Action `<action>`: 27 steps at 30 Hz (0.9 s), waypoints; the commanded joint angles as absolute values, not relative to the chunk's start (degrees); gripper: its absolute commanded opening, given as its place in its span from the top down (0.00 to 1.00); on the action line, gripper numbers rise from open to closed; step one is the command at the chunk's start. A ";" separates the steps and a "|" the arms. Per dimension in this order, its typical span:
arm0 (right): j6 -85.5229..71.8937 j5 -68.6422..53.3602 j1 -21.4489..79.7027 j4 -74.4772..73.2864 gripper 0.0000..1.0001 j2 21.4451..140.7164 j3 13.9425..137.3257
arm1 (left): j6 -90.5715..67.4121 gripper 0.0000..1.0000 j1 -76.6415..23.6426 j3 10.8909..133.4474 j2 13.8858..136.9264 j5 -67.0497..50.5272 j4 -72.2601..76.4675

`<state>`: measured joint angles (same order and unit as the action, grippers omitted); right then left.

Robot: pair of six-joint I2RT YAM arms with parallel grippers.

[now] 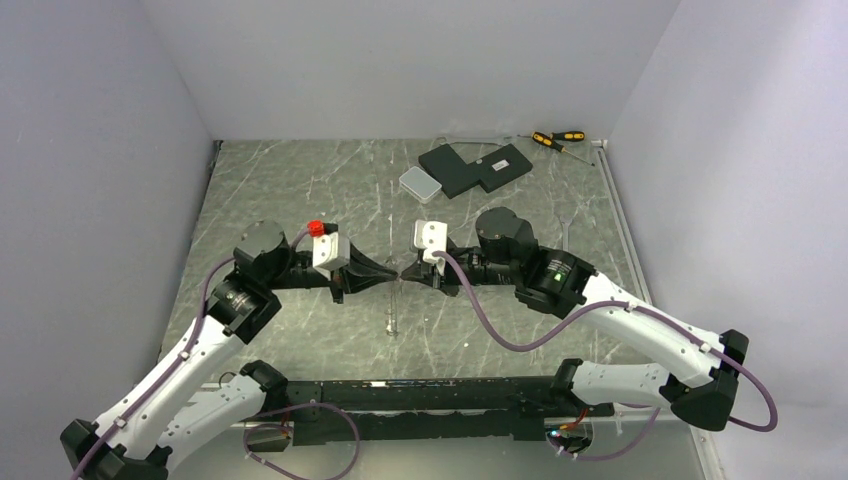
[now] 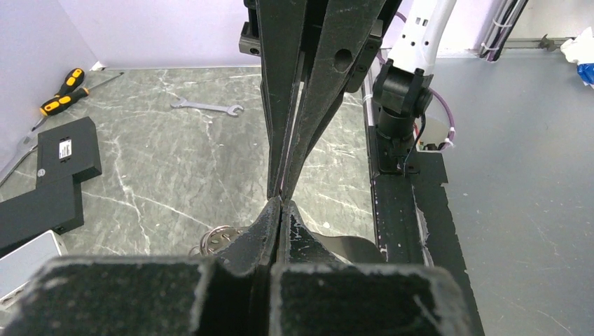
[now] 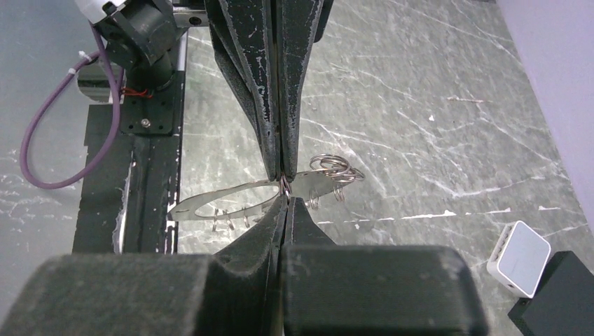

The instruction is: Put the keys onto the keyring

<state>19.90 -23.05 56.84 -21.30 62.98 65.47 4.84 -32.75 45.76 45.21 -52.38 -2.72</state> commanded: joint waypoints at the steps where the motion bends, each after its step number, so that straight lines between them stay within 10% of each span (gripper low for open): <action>1: 19.27 -23.55 56.95 -19.82 1.00 61.99 64.57 | 2.47 1.00 -31.70 45.74 43.40 -51.42 3.92; 27: 17.36 -23.05 56.88 -17.20 1.00 60.29 62.02 | -5.23 1.00 -27.07 42.98 41.60 -51.18 12.21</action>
